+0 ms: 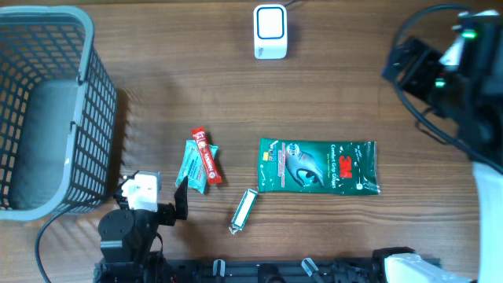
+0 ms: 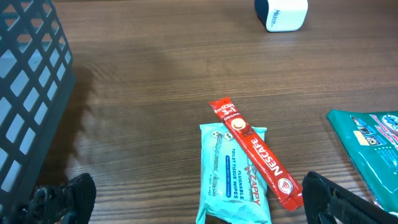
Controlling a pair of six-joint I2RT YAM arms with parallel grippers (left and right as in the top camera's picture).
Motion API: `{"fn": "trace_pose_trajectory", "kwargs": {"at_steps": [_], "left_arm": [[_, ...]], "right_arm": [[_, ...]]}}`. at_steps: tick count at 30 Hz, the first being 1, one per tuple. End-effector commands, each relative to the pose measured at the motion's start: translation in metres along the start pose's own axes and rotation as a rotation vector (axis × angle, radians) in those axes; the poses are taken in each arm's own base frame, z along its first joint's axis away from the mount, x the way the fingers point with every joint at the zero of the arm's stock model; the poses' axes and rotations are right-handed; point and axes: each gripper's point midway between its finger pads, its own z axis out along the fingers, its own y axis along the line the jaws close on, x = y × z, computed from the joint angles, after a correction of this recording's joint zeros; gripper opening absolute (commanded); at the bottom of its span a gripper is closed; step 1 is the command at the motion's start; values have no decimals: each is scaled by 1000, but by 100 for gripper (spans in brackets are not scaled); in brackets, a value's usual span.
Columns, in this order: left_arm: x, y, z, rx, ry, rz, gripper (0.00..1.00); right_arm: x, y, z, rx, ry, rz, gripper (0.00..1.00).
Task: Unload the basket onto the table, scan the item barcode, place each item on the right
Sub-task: 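Set the jar down at the right table edge and release it, then reach the right gripper to the small white-green box and grasp it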
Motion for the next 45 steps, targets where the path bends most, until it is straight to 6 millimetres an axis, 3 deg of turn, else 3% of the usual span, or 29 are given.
{"fn": "trace_pose_trajectory", "kwargs": {"at_steps": [1, 4, 7, 10, 15, 21, 28, 31, 36, 45], "left_arm": [[2, 2, 1, -12, 2, -12, 100], [2, 2, 1, -12, 2, -11, 100], [2, 2, 1, -12, 3, -12, 100], [2, 2, 1, -12, 2, -12, 100], [2, 2, 1, -12, 2, -11, 100], [2, 2, 1, -12, 2, -12, 100], [2, 2, 1, -12, 2, -11, 100], [2, 2, 1, -12, 2, -12, 100], [2, 2, 1, -12, 2, -12, 100], [2, 2, 1, -12, 2, -12, 100]], "right_arm": [[49, -8, 55, 79, 180, 2, 97], [90, -11, 97, 103, 267, -44, 96], [130, -13, 122, 113, 328, -83, 96], [159, -19, 133, 138, 369, -96, 96], [185, -42, 142, 216, 414, -79, 98], [210, -57, 151, 248, 455, -40, 99], [232, -53, 160, 184, 507, -9, 99], [237, -48, 158, 159, 536, -2, 99], [265, -27, 139, 33, 719, 55, 100], [281, -7, 128, -74, 792, -23, 100]]}}
